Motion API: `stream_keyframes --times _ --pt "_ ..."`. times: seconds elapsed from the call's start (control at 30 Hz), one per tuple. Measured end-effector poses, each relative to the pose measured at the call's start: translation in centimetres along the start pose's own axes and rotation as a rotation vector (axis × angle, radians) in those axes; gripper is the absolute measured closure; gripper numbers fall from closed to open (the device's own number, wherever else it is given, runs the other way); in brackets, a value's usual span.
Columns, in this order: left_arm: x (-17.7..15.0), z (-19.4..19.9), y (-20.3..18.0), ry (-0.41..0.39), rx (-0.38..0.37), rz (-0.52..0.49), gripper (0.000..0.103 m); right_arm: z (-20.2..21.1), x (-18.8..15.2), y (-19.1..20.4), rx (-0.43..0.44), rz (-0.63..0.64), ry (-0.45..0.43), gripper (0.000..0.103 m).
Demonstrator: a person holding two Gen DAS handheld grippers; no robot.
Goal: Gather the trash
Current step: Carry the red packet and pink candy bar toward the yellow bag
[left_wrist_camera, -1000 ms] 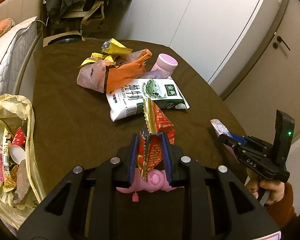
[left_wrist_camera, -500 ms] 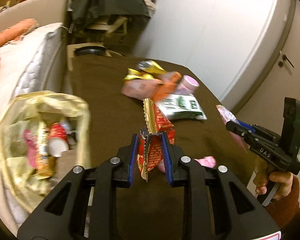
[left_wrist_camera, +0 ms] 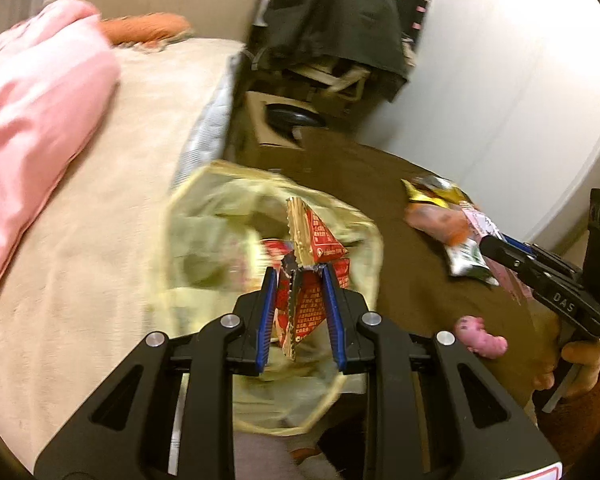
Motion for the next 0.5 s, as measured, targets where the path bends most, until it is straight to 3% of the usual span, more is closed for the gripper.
stream_keyframes --times 0.23,0.5 --pt "-0.5 -2.1 3.7 0.048 0.011 0.051 0.081 -5.9 1.0 3.8 0.097 0.043 0.074 0.084" --pt "-0.6 -6.3 4.5 0.124 0.02 0.033 0.081 -11.1 0.6 4.2 0.115 0.074 0.14 0.084"
Point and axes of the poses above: each gripper's, at about its wrist camera, not at the fingertips, and z roughly against the way its jaws point, y to its left, x to its top, the point moved 5 cm from there along -z, roughly the way its jaws point, and after that the axes turned 2 degrees about x, right-handed, at the moved point
